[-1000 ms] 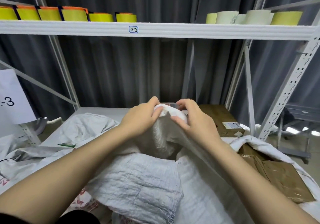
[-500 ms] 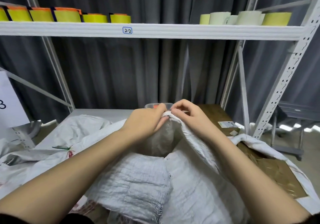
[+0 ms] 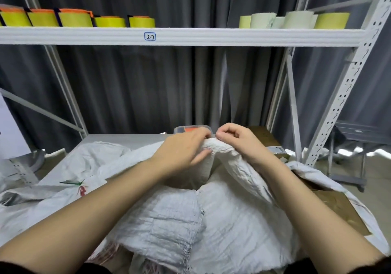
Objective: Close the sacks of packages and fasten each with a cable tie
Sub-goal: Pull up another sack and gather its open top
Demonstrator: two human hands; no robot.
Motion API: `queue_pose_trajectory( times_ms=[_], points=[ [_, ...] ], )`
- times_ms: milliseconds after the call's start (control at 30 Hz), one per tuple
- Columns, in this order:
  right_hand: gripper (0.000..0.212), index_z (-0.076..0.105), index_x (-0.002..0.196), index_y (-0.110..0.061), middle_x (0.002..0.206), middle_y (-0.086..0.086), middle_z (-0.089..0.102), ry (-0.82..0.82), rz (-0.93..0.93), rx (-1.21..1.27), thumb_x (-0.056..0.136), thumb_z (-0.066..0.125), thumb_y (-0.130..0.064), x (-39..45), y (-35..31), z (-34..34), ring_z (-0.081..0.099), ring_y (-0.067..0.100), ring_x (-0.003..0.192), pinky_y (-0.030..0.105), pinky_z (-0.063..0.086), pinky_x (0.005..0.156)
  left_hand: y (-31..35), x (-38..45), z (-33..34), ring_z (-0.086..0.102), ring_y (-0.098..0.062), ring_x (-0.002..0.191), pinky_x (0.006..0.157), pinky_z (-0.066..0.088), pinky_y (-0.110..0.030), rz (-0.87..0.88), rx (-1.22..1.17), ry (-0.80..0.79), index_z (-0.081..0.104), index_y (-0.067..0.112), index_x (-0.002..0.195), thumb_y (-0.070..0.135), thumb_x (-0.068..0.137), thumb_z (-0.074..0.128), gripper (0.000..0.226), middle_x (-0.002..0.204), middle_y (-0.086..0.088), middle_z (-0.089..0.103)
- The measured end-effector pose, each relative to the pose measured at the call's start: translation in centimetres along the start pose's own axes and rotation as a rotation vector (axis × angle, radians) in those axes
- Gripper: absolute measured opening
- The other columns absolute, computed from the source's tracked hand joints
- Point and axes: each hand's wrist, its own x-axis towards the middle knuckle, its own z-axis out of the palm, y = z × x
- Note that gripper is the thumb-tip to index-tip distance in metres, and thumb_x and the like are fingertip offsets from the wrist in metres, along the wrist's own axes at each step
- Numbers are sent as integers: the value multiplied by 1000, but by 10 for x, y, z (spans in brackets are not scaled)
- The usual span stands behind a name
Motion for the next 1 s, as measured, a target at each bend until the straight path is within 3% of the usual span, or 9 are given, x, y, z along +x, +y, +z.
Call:
queue_pose_trajectory(
  times_ms=[100, 267, 400, 533, 633, 700, 800, 867, 1000],
  points=[
    [4, 64, 89, -16, 83, -1, 60, 35, -49, -60, 91, 63, -18, -6, 3, 0, 54, 7, 76, 25, 43, 73, 3, 5, 5, 59, -27, 77, 60, 42, -35, -48, 59, -1, 45, 17, 108, 43, 98, 35, 31, 89, 1, 60],
    [11, 54, 96, -36, 95, -24, 57, 185, -270, -797, 90, 57, -44, -35, 12, 3, 54, 1, 90, 29, 46, 74, -10, 10, 2, 50, -22, 62, 62, 42, -36, -155, 92, -32, 37, 23, 94, 40, 100, 31, 19, 61, 8, 41],
    [6, 61, 86, -23, 84, -17, 63, 200, -221, -416, 90, 65, -26, -25, 15, -10, 58, 3, 82, 26, 46, 75, -6, 8, 3, 49, -16, 71, 63, 38, -33, -124, -7, 55, 43, 22, 98, 39, 98, 38, 18, 70, 13, 47],
    [4, 64, 86, -16, 74, -6, 65, -38, -26, -113, 90, 66, -17, -11, 7, -16, 58, 4, 72, 16, 43, 68, 11, 9, 7, 55, -13, 87, 64, 38, -31, 23, 2, 89, 49, 19, 113, 43, 91, 48, 33, 106, 6, 56],
    [8, 64, 98, -14, 89, -2, 69, -56, 13, -31, 91, 65, -18, -14, 6, -12, 62, 6, 84, 23, 48, 79, 17, 11, 7, 57, -21, 75, 59, 37, -32, -33, 9, 95, 47, 18, 105, 36, 97, 45, 20, 90, 10, 57],
    [16, 60, 105, -24, 103, -11, 64, 65, -64, -389, 90, 64, -29, -24, 9, -9, 59, 4, 92, 29, 48, 81, 11, 15, 5, 50, -21, 66, 61, 38, -35, -155, -34, 20, 38, 22, 97, 38, 99, 38, 16, 72, 14, 48],
    [18, 55, 107, -27, 104, -12, 55, 303, -324, -1027, 93, 56, -37, -41, 16, -2, 55, 8, 88, 35, 47, 66, 0, 24, 1, 45, -16, 66, 61, 33, -34, -329, -189, -103, 38, 22, 92, 36, 98, 38, 15, 66, 9, 48],
    [10, 58, 99, -25, 97, -13, 58, 339, -400, -935, 93, 58, -32, -42, 21, -4, 57, 8, 84, 33, 48, 65, -1, 27, 0, 48, -14, 69, 61, 34, -33, -361, -236, -139, 42, 23, 93, 35, 97, 39, 13, 72, 6, 54],
    [6, 63, 85, -19, 81, -15, 64, 192, -139, -271, 89, 66, -17, -26, 15, -24, 59, 3, 76, 21, 45, 72, 2, 19, 6, 54, -14, 84, 69, 39, -31, -115, -111, 45, 50, 21, 107, 36, 93, 46, 21, 94, 6, 58]
  ],
)
